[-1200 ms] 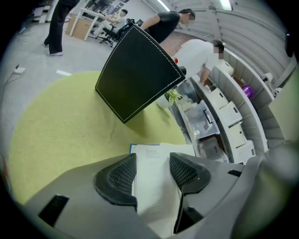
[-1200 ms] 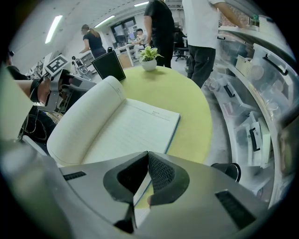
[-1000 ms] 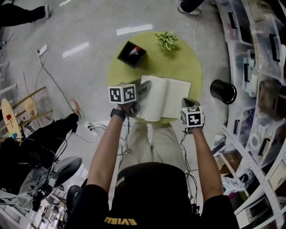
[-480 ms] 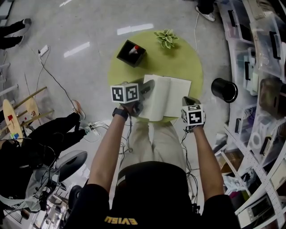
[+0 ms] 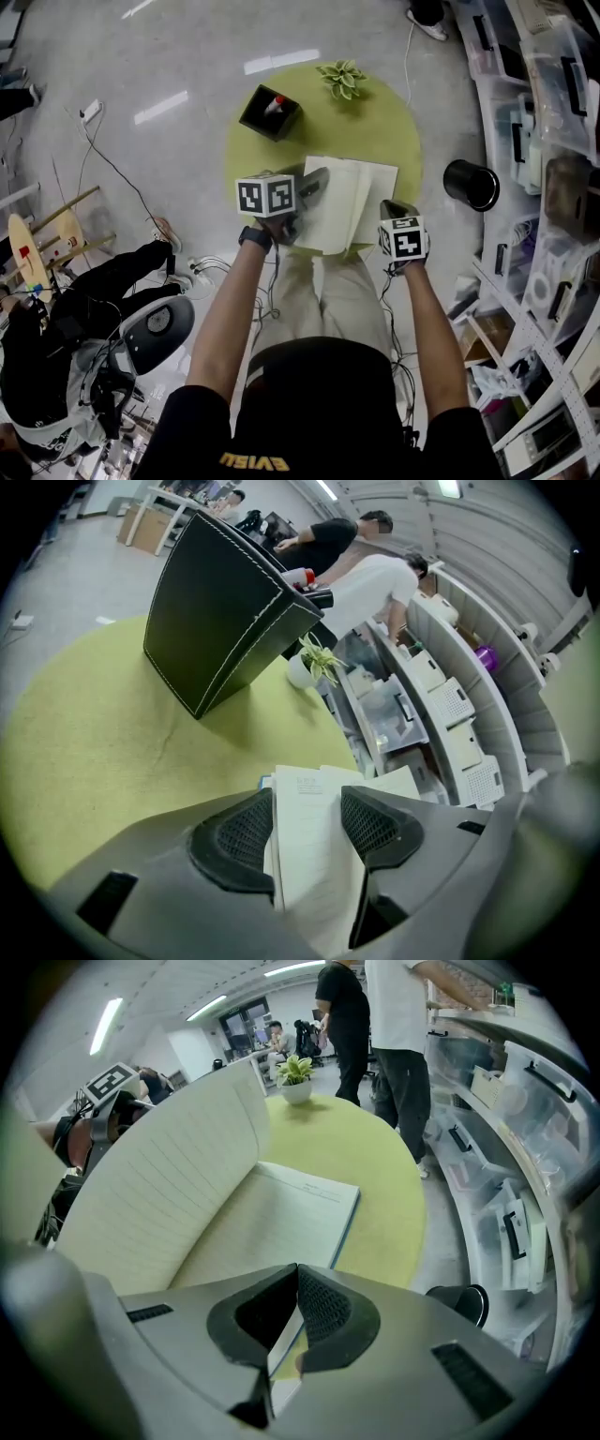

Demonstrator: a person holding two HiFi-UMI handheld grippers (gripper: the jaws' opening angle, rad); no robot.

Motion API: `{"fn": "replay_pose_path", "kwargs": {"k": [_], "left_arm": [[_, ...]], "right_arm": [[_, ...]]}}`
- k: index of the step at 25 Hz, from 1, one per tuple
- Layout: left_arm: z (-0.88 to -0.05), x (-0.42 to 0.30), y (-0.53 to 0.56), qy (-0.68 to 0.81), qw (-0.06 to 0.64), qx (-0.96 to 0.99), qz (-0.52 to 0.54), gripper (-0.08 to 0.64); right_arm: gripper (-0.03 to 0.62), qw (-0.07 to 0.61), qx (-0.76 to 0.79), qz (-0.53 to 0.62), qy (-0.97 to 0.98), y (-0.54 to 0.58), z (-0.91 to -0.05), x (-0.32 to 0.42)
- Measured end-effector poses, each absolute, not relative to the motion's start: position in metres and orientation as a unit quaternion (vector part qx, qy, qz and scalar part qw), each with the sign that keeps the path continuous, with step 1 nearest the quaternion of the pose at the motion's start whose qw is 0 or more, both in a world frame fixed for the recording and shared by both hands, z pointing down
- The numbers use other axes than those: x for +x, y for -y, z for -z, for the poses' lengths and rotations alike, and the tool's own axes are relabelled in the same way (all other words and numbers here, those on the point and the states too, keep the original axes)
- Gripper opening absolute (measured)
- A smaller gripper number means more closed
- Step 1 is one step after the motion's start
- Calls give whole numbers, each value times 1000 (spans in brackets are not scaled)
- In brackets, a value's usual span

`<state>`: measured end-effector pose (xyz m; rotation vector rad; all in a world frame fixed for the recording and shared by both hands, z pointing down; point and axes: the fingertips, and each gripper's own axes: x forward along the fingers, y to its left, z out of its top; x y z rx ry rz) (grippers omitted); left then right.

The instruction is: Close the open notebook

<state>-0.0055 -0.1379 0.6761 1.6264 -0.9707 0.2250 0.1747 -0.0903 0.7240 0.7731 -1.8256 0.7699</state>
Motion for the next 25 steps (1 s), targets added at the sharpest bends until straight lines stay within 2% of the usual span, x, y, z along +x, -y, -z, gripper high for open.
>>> {"fn": "replay_pose_path", "kwargs": {"k": [25], "left_arm": [[-672, 31, 135, 373, 574, 719, -117, 249]], "right_arm": [[2, 475, 335, -325, 746, 92, -724, 176]]}}
